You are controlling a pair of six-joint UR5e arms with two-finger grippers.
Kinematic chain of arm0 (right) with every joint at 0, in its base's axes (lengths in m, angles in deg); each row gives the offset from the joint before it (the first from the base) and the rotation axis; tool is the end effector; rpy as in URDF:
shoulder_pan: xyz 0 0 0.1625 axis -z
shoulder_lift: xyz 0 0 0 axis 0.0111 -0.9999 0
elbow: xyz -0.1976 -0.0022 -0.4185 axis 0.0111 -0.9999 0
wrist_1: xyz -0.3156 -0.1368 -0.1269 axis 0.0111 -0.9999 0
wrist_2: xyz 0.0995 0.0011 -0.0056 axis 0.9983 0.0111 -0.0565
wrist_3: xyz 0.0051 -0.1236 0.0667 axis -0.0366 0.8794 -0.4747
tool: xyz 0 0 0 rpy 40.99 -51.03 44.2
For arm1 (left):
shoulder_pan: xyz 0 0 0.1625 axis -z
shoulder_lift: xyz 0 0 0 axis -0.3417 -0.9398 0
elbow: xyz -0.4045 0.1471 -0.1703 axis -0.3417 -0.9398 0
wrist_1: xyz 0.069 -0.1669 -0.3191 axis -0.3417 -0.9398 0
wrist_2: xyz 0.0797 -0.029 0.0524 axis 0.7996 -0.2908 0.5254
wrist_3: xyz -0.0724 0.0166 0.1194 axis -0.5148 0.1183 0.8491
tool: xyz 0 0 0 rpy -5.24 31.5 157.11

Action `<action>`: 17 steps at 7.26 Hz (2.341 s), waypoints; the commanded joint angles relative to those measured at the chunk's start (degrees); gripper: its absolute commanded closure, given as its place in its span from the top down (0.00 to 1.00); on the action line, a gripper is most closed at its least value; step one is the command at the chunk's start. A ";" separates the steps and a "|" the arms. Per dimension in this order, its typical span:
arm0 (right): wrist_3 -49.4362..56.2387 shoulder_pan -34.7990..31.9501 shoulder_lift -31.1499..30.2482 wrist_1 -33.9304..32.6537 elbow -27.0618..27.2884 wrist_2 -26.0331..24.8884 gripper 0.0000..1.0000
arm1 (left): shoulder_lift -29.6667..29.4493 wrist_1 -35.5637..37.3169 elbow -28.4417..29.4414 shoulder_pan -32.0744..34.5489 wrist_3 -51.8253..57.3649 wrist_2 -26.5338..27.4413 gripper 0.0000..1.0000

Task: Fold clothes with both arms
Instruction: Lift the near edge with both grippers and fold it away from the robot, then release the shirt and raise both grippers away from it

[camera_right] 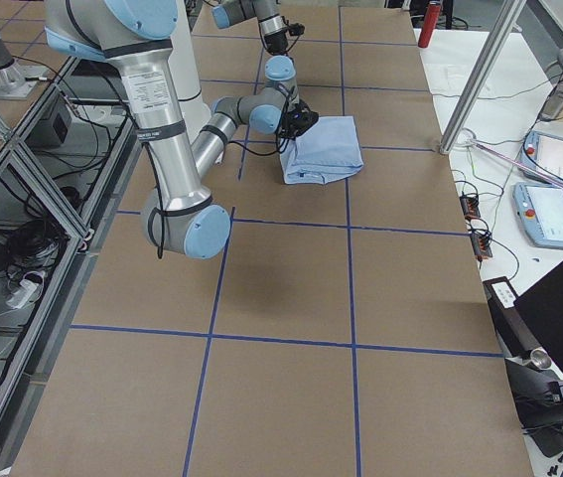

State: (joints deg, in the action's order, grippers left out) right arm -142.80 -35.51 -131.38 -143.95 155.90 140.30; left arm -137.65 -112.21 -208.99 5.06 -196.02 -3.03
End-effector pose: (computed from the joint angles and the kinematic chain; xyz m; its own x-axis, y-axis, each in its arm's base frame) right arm -0.4229 -0.4090 0.3269 0.2428 0.7260 0.6434 -0.4661 0.6690 -0.5790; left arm 0.4539 -0.3610 0.2587 0.1960 -0.4419 -0.8754 0.5223 0.8026 -0.2882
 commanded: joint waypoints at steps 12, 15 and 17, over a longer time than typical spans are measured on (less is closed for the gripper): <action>18.33 -13.93 28.33 17.66 -51.82 8.28 1.00 | -11.38 -29.98 44.19 19.25 33.18 0.03 0.46; 17.89 -13.16 19.23 11.01 -34.39 8.67 1.00 | -7.28 -24.92 31.67 19.51 32.92 -9.35 0.46; 22.08 -14.64 11.48 9.75 -27.39 9.02 1.00 | -1.22 -23.48 25.22 23.35 38.67 -20.04 0.46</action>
State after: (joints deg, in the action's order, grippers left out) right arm -123.53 -49.12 -115.54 -133.37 124.72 149.11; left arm -142.28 -136.59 -180.16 25.91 -161.18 -16.90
